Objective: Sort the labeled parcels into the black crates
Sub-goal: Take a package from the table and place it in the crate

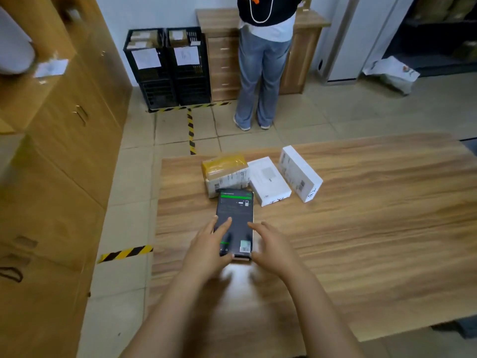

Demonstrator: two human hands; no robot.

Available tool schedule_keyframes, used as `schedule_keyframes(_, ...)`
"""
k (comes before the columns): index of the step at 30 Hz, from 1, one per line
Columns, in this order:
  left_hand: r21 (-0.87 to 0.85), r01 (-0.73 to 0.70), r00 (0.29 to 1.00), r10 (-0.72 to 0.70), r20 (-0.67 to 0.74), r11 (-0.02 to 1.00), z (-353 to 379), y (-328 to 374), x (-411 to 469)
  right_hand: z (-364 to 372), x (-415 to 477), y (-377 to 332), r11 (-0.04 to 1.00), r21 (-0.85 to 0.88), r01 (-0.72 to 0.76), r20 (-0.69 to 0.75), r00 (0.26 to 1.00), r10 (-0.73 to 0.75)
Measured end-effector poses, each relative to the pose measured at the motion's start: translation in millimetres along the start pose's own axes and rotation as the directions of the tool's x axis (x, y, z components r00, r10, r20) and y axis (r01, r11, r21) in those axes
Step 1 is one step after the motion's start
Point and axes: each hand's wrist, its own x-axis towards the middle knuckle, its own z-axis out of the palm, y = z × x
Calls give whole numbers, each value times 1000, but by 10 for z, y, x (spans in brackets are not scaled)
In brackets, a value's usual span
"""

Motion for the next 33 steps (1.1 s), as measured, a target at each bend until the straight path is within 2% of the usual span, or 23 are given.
schedule_keyframes(4,42,-21,996,18,86,999,183,-134,225,225,160,70,999,-34,-24,80,996,27)
schedule_keyframes(6,41,-33,994,28,108,999,275,-173,273,332,211,122,998,-9,-60,74,995,60)
schedule_keyframes(9,19,-54,994,52,94,998,379,-247,302,445,240,186,993,-18,-114,50,992,115)
schedule_keyframes(12,4,-72,995,72,63,997,409,-313,254,507,232,235,992,-2,-129,89,988,129)
schedule_keyframes(18,-32,-48,997,50,65,998,251,-296,36,431,103,122,976,216,-36,100,995,14)
schedule_keyframes(22,-263,-62,997,73,34,963,233,-433,-95,339,-20,-54,923,373,97,53,991,-125)
schedule_keyframes(28,-333,-140,988,110,-106,932,194,-531,-185,352,20,-199,942,319,107,24,992,-121)
schedule_keyframes(33,-266,-62,987,20,-159,962,143,-628,-268,525,143,-216,960,266,86,84,990,-112)
